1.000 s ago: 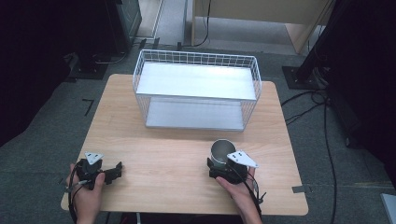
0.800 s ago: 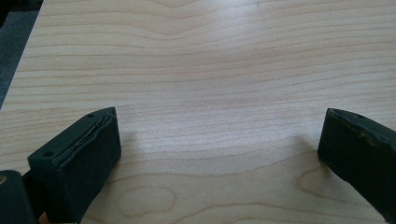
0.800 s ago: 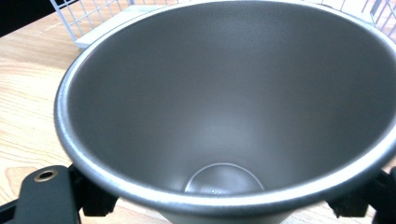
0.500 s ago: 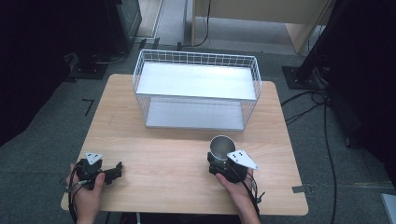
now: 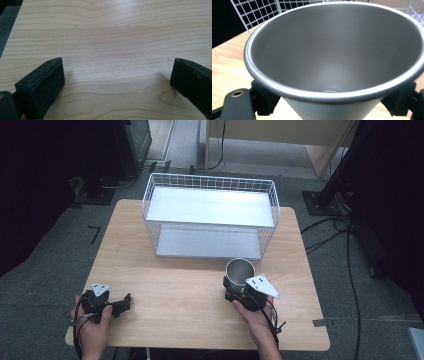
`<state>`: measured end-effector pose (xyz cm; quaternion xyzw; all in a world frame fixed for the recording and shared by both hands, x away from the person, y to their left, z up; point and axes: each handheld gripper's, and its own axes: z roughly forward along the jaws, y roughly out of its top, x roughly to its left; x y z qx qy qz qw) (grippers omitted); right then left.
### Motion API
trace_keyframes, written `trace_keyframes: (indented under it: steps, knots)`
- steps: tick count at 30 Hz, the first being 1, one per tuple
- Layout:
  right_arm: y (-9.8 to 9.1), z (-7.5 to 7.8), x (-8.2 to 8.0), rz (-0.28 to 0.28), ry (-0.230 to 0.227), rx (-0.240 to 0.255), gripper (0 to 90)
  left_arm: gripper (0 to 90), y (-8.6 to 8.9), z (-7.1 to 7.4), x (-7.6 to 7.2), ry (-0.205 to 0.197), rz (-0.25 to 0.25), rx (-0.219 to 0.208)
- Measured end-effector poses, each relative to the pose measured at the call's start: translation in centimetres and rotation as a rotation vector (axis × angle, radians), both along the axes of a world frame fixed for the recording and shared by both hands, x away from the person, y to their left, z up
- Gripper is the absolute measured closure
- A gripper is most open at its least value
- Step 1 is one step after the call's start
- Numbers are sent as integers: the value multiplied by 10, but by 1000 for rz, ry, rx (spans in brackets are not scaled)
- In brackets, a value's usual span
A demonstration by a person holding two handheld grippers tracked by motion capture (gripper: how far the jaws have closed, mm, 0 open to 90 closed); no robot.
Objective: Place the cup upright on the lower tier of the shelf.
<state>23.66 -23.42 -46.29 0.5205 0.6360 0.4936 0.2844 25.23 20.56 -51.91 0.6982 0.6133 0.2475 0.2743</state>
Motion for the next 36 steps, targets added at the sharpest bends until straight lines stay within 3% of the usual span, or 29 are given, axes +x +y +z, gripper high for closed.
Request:
trace_keyframes:
  steps: [20, 36]
  knots:
    - [2, 40, 12, -2, -108, 8, 169, 0, 0, 0, 0, 1, 0, 0]
    - [8, 62, 25, -8, -152, 12, 170, 0, 0, 0, 0, 1, -1, 1]
